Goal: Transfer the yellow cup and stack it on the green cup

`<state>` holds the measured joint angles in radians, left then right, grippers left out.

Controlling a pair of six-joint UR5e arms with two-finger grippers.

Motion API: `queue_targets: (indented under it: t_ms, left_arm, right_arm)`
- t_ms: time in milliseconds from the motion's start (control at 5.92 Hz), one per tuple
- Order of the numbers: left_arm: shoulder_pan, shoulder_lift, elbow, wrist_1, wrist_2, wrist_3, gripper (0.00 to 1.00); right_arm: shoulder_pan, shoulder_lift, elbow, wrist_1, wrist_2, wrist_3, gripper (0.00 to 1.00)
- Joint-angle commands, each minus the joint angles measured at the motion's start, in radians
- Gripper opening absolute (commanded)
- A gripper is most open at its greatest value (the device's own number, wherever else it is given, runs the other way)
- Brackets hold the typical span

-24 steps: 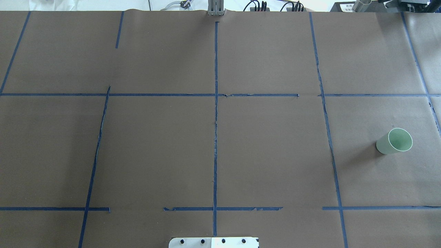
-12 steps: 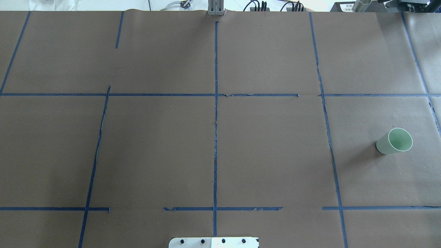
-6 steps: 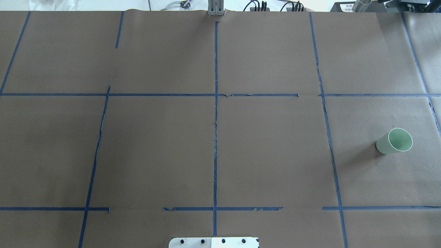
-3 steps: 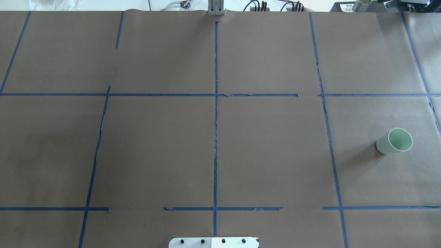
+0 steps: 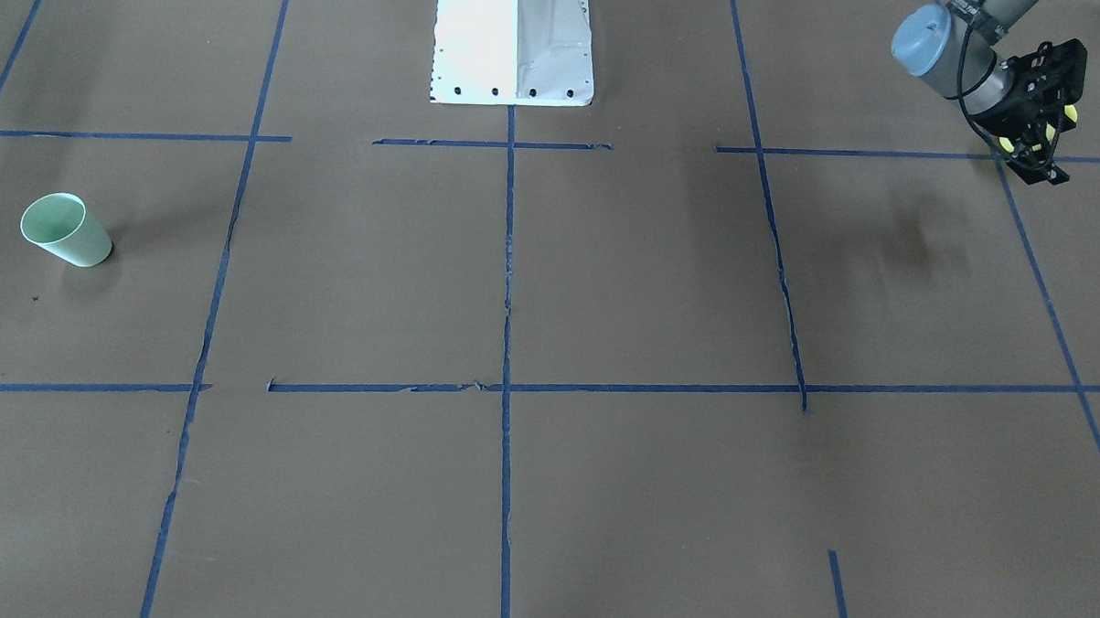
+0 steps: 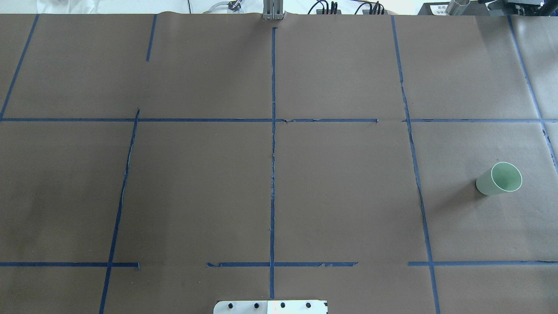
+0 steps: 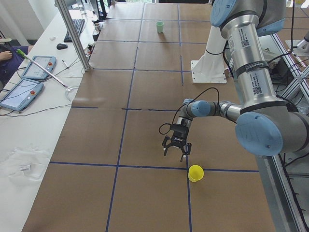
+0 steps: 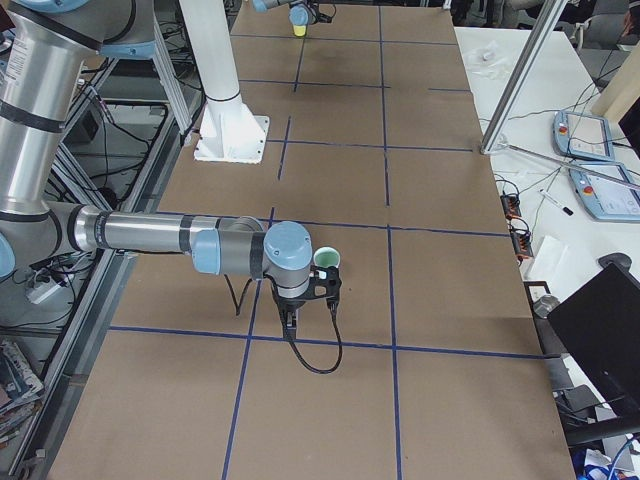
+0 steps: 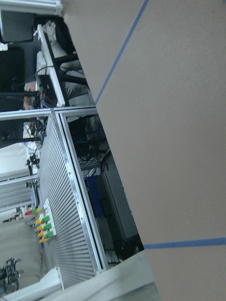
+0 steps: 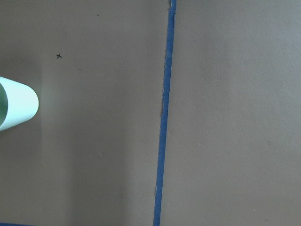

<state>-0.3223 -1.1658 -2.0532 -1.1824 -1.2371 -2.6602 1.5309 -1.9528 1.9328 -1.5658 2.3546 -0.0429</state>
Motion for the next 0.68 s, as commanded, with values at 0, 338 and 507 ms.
queue_targets:
  t_ms: [0, 338, 507]
  left_arm:
    - [0.102, -0.066, 0.002, 0.186, -0.128, -0.258, 1.0]
    - [0.172, -0.104, 0.014, 0.274, -0.196, -0.4, 1.0]
    - [0.199, -0.104, 0.03, 0.274, -0.205, -0.43, 1.0]
  right_arm:
    - [0.0, 0.0, 0.0, 0.001, 0.0, -0.003, 1.0]
    - [0.0, 0.0, 0.003, 0.001, 0.0, -0.003, 1.0]
    - [0.0, 0.0, 0.003, 0.001, 0.0, -0.003, 1.0]
